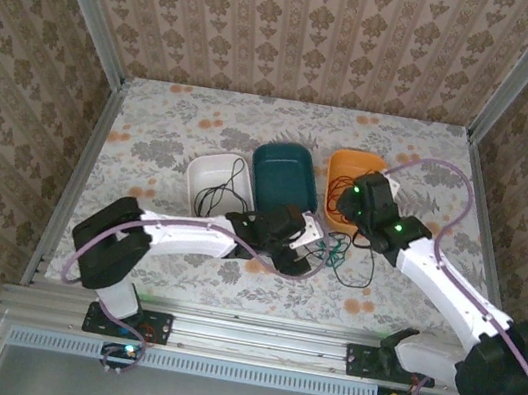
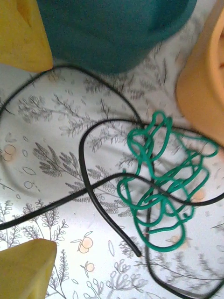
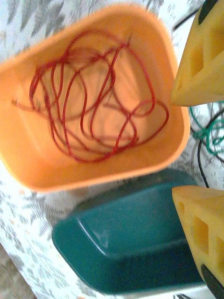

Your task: Untangle the cables

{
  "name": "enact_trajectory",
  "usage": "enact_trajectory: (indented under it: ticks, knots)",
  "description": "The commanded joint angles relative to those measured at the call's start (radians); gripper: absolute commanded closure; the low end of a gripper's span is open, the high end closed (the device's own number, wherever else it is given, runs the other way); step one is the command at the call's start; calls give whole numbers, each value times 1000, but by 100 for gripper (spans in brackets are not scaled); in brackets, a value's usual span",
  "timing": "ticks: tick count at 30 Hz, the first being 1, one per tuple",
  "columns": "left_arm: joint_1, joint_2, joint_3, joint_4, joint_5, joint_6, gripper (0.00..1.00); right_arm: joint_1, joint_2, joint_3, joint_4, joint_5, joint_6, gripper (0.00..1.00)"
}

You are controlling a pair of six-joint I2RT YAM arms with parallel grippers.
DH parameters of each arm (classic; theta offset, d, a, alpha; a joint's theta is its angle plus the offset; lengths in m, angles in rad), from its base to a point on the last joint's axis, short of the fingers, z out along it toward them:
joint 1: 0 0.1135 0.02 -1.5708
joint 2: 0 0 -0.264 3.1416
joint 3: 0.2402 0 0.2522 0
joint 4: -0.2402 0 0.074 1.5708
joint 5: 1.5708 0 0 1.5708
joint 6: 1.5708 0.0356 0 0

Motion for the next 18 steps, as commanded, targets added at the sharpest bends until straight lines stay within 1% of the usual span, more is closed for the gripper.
enact_trajectory:
  ticks: [1, 3, 6, 9, 10, 11, 13, 14, 17, 18]
  knots:
    - [-4, 41, 64, -11, 26, 76, 11, -36, -68, -61, -24, -19, 87, 50]
    - [-4, 72, 91, -35, 32, 77, 20, -51, -100, -90, -31, -30, 87, 50]
    - [-6, 108, 107, -56, 50, 86, 43, -62, -134, -117, -38, -43, 84, 50]
    - [-8, 116, 120, -87, 26, 94, 78, -65, -150, -130, -18, -90, 39, 50]
    - [-9, 101, 123, -89, 1, 94, 91, -65, -150, -133, -18, -113, 18, 50]
    - [-11, 75, 125, -85, -17, 97, 99, -65, -146, -138, -23, -139, 4, 50]
    - [-12, 5, 129, -62, -27, 93, 100, -65, -133, -153, -39, -198, -26, 50]
    - [-11, -34, 130, -39, -15, 88, 100, -65, -124, -165, -47, -233, -42, 50]
    - [3, -137, 128, 30, 70, 57, 100, -65, -72, -196, -56, -351, -86, 50]
    - [7, -156, 131, 38, 93, 48, 100, -68, -50, -189, -71, -365, -100, 50]
